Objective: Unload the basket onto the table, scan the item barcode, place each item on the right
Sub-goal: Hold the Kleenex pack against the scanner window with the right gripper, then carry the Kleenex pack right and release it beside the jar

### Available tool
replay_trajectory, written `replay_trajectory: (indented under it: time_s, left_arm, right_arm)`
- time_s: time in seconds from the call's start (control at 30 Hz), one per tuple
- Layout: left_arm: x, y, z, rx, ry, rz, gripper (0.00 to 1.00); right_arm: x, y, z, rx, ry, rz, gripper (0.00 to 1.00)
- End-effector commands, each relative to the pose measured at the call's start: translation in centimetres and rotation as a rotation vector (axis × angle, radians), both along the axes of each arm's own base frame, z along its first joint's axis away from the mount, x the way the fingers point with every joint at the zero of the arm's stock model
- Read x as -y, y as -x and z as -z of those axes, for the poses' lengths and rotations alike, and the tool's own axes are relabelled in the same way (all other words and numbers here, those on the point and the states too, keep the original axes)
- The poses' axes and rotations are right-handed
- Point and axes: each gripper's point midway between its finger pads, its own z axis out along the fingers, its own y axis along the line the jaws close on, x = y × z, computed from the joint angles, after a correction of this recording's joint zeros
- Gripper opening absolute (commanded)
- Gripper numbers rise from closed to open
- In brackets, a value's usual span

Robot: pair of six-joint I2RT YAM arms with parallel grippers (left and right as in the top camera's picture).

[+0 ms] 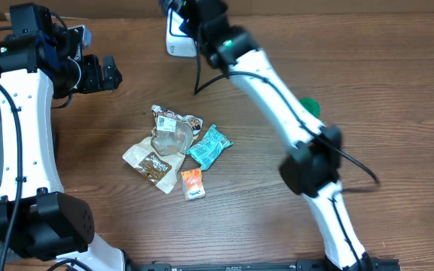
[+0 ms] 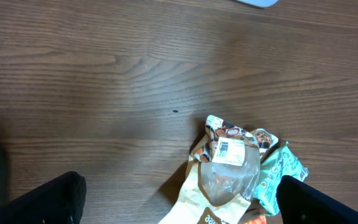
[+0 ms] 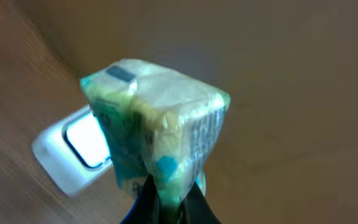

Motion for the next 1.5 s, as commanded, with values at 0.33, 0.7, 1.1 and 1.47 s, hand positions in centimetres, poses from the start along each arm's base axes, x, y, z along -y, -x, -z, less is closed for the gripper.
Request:
replay_trajectory:
  time_s: [0.33, 0.7, 1.1, 1.47]
  left_arm:
    - [0.4, -0.2, 0.2, -0.001, 0.005, 0.025, 1.0]
    - [0.4, -0.2, 0.2, -0.001, 0.005, 0.025, 1.0]
    - [0.4, -0.2, 0.2, -0.001, 0.005, 0.025, 1.0]
    - [0.4, -0.2, 0.2, -0.001, 0.005, 0.025, 1.0]
  right_arm:
    - [11.7, 15.6, -0.9, -0.797, -0.51, 0.424, 0.04]
    - [16.0, 17.8, 11.9, -1.089, -0.348, 0.661, 0.04]
    - [20.2, 21.7, 22.2, -1.205, -0.187, 0.817, 0.04]
    - [24.4, 21.1, 22.7, -1.18, -0.193, 0.922, 0.04]
